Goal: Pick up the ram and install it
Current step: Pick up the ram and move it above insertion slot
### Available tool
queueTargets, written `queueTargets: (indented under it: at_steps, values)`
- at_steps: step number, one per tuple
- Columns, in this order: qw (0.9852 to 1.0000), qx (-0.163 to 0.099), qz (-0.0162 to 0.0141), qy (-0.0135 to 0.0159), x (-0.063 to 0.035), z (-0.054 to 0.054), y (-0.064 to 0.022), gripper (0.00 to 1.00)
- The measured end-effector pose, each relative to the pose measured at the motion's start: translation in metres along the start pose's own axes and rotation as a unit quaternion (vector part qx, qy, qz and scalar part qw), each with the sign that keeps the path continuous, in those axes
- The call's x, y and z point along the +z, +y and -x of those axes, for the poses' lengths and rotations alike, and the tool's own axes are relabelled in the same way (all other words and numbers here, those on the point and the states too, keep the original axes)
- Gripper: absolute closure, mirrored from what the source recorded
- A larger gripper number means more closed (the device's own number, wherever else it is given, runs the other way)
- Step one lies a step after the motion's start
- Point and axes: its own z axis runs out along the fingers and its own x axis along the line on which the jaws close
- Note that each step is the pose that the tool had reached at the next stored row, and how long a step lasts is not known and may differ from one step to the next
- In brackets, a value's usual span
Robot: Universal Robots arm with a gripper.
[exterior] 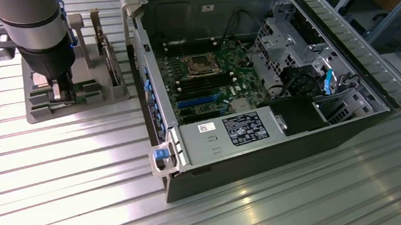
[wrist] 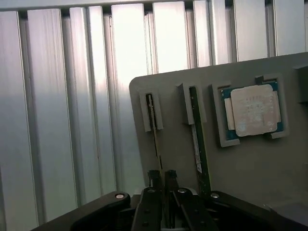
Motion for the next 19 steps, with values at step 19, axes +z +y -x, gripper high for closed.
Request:
queueTargets:
  at_steps: [19]
  values:
    - [0.9990, -0.044, 0.0012, 0.0019, 0.0004, 0.0000, 0.0000, 0.87]
